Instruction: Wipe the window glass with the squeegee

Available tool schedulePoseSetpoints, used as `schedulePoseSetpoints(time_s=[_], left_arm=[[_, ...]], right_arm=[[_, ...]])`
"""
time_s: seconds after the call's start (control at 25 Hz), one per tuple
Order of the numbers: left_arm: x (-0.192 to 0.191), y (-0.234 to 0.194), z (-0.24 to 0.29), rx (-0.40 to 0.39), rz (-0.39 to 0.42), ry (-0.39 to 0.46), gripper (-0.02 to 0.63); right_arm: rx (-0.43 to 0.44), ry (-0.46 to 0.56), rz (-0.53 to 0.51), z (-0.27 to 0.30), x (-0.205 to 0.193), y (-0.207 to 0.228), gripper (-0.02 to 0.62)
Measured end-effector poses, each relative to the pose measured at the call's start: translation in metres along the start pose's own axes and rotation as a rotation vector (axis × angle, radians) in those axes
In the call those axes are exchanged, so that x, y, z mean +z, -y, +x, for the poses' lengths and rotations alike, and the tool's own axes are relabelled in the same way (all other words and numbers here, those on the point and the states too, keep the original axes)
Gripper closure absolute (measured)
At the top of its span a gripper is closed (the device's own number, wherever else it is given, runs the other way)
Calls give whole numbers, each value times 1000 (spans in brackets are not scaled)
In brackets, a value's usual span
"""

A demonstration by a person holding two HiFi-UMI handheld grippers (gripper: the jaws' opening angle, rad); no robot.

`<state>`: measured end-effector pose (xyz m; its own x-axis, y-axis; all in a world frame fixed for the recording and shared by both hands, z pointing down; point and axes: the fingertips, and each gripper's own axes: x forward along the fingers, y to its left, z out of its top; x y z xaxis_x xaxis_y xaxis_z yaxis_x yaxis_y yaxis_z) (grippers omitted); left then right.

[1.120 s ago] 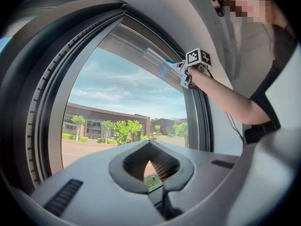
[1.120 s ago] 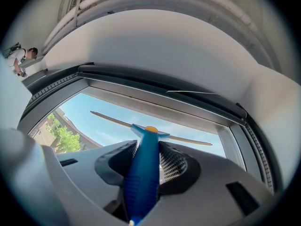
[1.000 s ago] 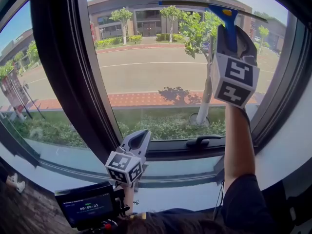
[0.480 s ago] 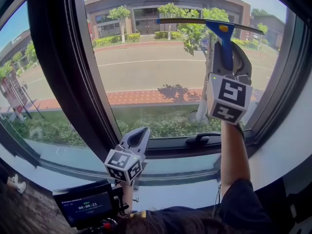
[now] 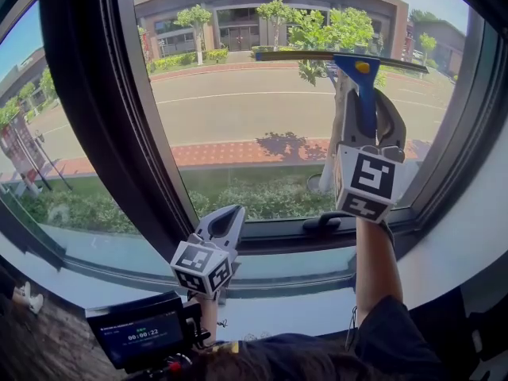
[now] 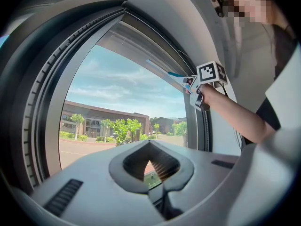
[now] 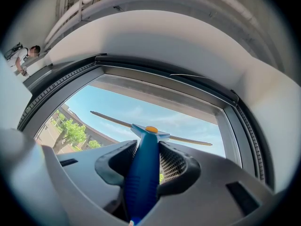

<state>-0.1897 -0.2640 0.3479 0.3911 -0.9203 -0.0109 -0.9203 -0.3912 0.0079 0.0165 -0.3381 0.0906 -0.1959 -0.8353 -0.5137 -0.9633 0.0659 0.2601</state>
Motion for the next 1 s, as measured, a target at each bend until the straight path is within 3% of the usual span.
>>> schedulePoseSetpoints(time_s=[1.0], left_arm=[[-3,6,1,-13,-18,-8,604]], right_arm=[[1,-101,25,-48,-60,-12,453]])
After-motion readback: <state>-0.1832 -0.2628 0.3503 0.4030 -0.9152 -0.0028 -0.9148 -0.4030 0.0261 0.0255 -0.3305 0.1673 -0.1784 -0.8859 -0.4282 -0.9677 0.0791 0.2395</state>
